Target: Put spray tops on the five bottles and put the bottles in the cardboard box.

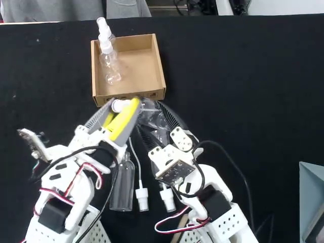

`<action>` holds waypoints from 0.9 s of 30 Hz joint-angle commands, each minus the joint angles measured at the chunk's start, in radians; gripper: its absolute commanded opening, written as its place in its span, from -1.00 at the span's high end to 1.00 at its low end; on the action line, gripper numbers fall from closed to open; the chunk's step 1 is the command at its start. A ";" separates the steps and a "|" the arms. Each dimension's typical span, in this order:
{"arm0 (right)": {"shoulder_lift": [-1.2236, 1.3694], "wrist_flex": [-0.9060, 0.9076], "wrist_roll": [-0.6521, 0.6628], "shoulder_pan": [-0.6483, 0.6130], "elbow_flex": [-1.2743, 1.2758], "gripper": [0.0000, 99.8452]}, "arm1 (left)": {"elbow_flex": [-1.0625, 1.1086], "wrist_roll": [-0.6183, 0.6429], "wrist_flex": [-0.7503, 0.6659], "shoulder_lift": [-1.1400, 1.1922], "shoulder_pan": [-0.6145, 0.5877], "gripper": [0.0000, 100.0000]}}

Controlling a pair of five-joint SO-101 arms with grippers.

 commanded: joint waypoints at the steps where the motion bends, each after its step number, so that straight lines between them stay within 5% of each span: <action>1: -0.041 -0.006 0.003 -0.020 -0.001 0.89 | -0.101 -0.012 0.057 -0.011 -0.021 0.56; 20: -0.039 -0.006 0.003 -0.020 -0.001 0.89 | -0.153 -0.011 0.086 -0.012 -0.025 0.56; 27: -0.039 -0.006 0.003 -0.020 -0.001 0.89 | -0.153 -0.008 0.080 -0.014 -0.127 0.56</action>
